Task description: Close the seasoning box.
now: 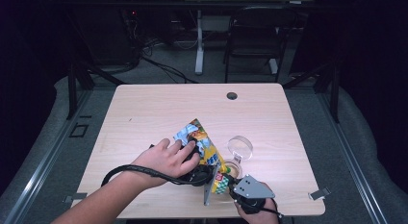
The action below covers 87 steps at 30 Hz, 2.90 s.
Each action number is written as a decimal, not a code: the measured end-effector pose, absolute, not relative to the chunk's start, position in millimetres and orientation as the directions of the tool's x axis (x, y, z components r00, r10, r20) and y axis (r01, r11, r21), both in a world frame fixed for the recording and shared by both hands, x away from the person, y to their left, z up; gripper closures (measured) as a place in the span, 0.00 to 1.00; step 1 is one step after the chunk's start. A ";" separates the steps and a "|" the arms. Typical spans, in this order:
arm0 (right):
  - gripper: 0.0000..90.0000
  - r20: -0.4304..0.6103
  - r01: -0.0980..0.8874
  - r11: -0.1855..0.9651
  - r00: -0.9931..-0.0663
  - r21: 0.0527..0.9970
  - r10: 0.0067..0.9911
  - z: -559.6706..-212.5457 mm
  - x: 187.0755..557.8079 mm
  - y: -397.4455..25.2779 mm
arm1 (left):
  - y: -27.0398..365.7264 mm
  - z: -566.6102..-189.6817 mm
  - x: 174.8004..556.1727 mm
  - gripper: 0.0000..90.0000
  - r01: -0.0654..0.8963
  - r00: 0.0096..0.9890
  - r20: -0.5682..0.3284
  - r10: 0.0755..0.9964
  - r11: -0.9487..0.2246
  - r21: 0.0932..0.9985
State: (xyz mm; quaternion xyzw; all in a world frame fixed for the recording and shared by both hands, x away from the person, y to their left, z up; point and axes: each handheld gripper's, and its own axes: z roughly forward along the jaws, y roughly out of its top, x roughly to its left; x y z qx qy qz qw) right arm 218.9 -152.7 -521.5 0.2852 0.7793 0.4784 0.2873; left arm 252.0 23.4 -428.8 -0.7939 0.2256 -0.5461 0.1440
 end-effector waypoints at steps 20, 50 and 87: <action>0.99 -0.183 0.164 0.383 -0.670 0.909 0.720 -519.5 219.8 -152.9 | 41.0 -443.2 259.7 0.94 -0.165 0.399 0.826 -0.397 -0.918 -0.361; 0.98 -0.190 0.156 0.386 -0.670 0.909 0.718 -516.9 221.0 -153.2 | 59.9 -465.4 265.3 0.94 -0.113 0.519 0.829 -0.209 -0.978 -0.176; 0.96 -0.182 0.142 0.362 -0.665 0.921 0.725 -513.6 221.1 -154.7 | 78.9 -491.7 271.0 0.96 -0.005 0.673 0.734 0.089 -0.992 0.125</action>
